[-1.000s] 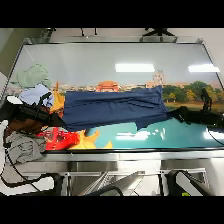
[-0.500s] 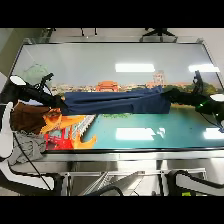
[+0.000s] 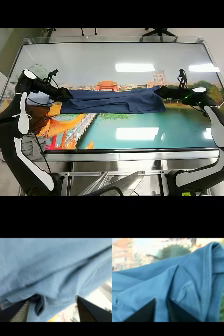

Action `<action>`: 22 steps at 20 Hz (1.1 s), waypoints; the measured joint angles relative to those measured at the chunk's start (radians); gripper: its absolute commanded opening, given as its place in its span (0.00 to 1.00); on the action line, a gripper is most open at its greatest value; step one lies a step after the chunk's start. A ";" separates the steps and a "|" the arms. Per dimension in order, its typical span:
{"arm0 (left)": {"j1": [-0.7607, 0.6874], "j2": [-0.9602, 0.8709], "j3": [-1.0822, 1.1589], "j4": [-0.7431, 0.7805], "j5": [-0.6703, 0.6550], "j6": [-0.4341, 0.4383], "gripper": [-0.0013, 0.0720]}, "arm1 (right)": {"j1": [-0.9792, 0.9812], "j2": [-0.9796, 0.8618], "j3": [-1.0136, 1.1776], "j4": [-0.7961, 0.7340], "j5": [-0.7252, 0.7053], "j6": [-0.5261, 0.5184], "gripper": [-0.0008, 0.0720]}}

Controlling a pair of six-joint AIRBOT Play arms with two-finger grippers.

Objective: Fold the shirts.

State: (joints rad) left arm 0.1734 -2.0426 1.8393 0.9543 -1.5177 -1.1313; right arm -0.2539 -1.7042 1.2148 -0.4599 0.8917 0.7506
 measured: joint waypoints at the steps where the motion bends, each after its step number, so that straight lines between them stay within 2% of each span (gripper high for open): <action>1: 0.003 -0.018 0.035 -0.002 -0.009 -0.014 0.87 | -0.010 -0.003 0.019 -0.037 0.003 0.005 0.71; 2: 0.008 -0.031 0.069 -0.001 -0.017 -0.028 0.87 | -0.023 -0.005 0.046 -0.092 0.000 0.038 0.75; 3: 0.014 -0.040 0.101 -0.001 -0.021 -0.041 0.87 | -0.036 -0.006 0.072 -0.148 0.004 0.082 0.91; 4: 0.022 -0.046 0.137 -0.001 -0.029 -0.056 0.87 | -0.050 -0.007 0.097 -0.211 0.020 0.131 0.95; 6: 0.038 -0.048 0.191 -0.005 -0.042 -0.083 0.87 | -0.072 -0.012 0.125 -0.301 0.053 0.202 0.95; 7: 0.048 -0.045 0.208 -0.004 -0.043 -0.095 0.84 | -0.080 -0.018 0.135 -0.333 0.077 0.229 0.95; 9: 0.064 -0.026 0.214 -0.003 -0.043 -0.120 0.58 | -0.087 -0.039 0.145 -0.364 0.114 0.256 0.95; 11: 0.071 0.003 0.183 -0.009 -0.042 -0.135 0.39 | -0.083 -0.067 0.151 -0.354 0.152 0.264 0.95; 13: 0.071 0.029 0.153 -0.010 -0.034 -0.144 0.03 | -0.069 -0.100 0.154 -0.318 0.176 0.256 0.95; 16: 0.048 0.046 0.141 -0.013 -0.035 -0.146 0.03 | -0.041 -0.151 0.159 -0.223 0.207 0.226 0.92; 17: 0.036 0.049 0.140 -0.014 -0.038 -0.150 0.03 | -0.030 -0.165 0.161 -0.202 0.215 0.220 0.84; 19: 0.004 0.052 0.139 -0.013 -0.039 -0.150 0.04 | -0.014 -0.185 0.161 -0.187 0.222 0.211 0.42; 20: -0.016 0.053 0.139 -0.013 -0.038 -0.150 0.03 | -0.009 -0.192 0.161 -0.186 0.226 0.206 0.15; 21: -0.037 0.054 0.138 -0.013 -0.035 -0.150 0.03 | -0.005 -0.197 0.164 -0.193 0.227 0.201 0.04; 22: -0.062 0.055 0.138 -0.013 -0.026 -0.150 0.03 | -0.003 -0.199 0.172 -0.188 0.230 0.198 0.04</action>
State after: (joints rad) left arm 0.1112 -1.9881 1.9778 0.9409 -1.5436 -1.2808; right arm -0.2569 -1.9030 1.3865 -0.6483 1.1217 0.9489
